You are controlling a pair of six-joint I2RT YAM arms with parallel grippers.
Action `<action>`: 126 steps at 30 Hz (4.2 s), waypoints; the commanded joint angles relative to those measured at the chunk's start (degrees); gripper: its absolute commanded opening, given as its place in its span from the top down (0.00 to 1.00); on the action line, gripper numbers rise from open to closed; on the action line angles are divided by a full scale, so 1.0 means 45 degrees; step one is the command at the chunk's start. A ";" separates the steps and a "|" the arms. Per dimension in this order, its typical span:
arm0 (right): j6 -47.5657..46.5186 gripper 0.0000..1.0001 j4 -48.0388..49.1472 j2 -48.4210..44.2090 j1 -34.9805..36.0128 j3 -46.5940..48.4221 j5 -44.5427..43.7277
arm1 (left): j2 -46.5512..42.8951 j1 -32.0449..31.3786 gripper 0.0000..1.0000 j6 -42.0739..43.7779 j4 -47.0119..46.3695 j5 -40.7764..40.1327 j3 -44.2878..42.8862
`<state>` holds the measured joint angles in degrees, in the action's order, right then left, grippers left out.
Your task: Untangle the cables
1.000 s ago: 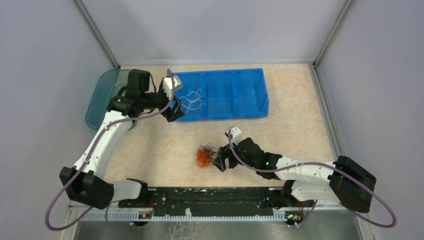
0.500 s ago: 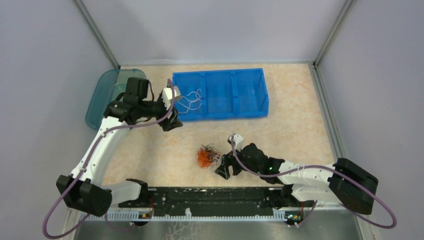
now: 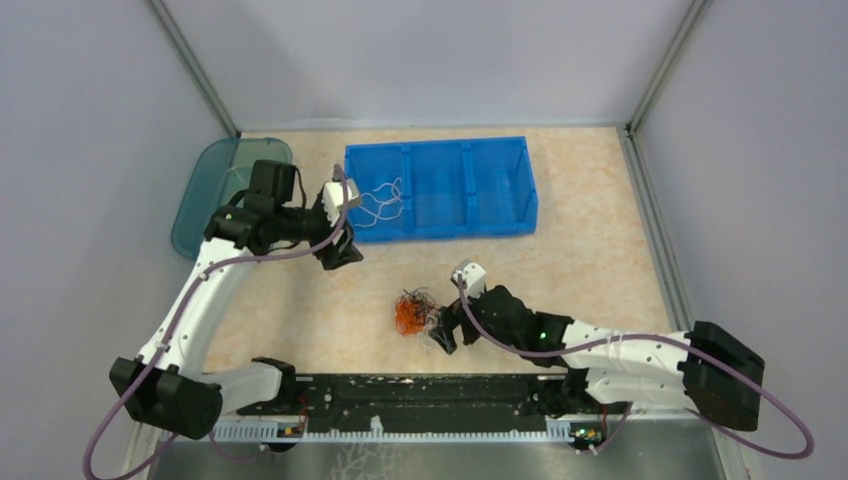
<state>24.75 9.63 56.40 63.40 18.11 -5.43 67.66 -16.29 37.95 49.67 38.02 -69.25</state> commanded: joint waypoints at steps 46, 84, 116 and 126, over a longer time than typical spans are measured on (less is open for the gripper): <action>-0.0684 0.38 -0.3096 0.1010 0.2327 0.4444 -0.5022 | -0.2237 0.0360 0.11 0.0143 -0.0226 0.0612 0.0547; -0.0067 1.00 0.1124 0.2578 0.1264 0.3791 -0.1321 | -0.2794 0.0359 0.11 0.0472 0.0285 0.1133 0.0989; 0.1550 0.99 0.6958 0.2115 -0.0057 0.4148 0.3858 | -0.6060 0.0243 0.45 -0.3211 -0.4373 0.5552 0.5557; 0.1698 0.99 0.6609 0.2414 -0.0162 0.4235 0.4385 | -0.5772 0.0203 0.56 -0.2866 -0.4539 0.5694 0.4965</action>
<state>31.83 35.90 66.76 63.13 35.00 12.43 41.54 -15.11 23.94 30.81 61.21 -44.56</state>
